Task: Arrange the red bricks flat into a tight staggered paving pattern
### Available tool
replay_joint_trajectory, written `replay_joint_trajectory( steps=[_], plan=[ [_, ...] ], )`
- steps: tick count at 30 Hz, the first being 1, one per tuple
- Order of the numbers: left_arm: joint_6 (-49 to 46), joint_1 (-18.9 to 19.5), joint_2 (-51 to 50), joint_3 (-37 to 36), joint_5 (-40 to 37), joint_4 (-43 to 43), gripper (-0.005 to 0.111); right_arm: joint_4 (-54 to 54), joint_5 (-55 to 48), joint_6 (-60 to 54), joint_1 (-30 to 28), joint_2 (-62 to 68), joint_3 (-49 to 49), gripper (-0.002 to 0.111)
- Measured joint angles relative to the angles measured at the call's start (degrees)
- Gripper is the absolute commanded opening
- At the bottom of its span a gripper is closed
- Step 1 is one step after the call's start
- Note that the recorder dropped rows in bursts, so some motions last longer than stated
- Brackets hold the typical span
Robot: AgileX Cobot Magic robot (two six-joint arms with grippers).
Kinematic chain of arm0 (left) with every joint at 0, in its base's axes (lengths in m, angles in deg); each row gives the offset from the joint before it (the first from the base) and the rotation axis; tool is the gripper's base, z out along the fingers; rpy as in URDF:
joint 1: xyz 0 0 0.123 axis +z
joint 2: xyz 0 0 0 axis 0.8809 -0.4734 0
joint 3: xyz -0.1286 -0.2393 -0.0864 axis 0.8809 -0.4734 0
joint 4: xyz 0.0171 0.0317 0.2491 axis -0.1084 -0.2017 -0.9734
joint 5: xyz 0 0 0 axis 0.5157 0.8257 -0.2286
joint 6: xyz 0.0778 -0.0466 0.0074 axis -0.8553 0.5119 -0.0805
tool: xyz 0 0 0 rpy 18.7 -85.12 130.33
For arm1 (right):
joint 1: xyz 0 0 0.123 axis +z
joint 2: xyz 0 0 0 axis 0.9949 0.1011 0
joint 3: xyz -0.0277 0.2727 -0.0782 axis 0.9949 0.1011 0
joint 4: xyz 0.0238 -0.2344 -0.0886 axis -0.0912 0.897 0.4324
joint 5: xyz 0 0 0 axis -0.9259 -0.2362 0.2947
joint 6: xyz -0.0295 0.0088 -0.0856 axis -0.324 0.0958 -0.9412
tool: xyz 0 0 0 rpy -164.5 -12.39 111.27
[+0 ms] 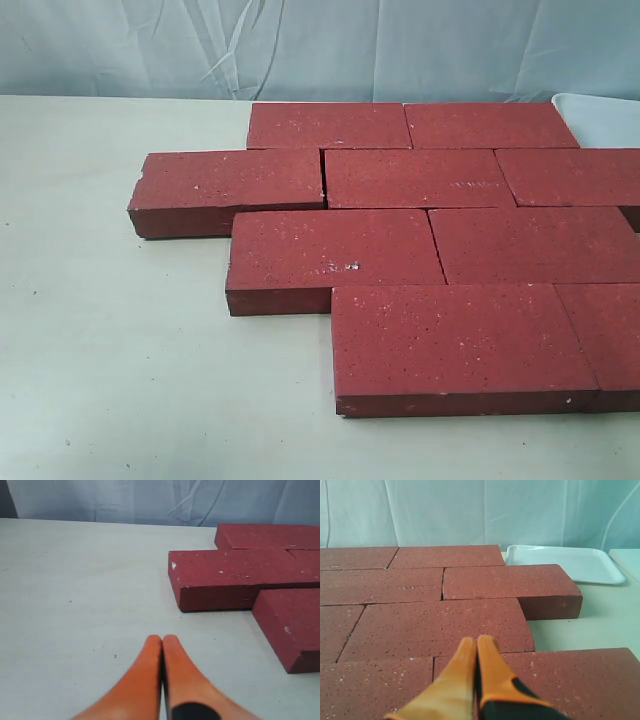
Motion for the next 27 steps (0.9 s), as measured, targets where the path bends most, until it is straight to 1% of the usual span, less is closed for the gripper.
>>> replay_joint_trajectory(
  steps=[2,5,11,27],
  plan=[
    [0.0,1.5,4.0,-4.2,2.6,-0.5,0.0,0.0,0.0,0.0,0.0,0.0,0.0,-0.001],
    [0.0,2.7,7.9,-6.4,4.3,-0.7,0.0,0.0,0.0,0.0,0.0,0.0,0.0,-0.001],
    [-0.1,3.3,10.4,-6.6,5.8,-1.8,0.0,0.0,0.0,0.0,0.0,0.0,0.0,-0.001],
    [-0.5,3.3,10.4,-6.6,5.8,-2.2,0.0,0.0,0.0,0.0,0.0,0.0,0.0,-0.001]
  ],
)
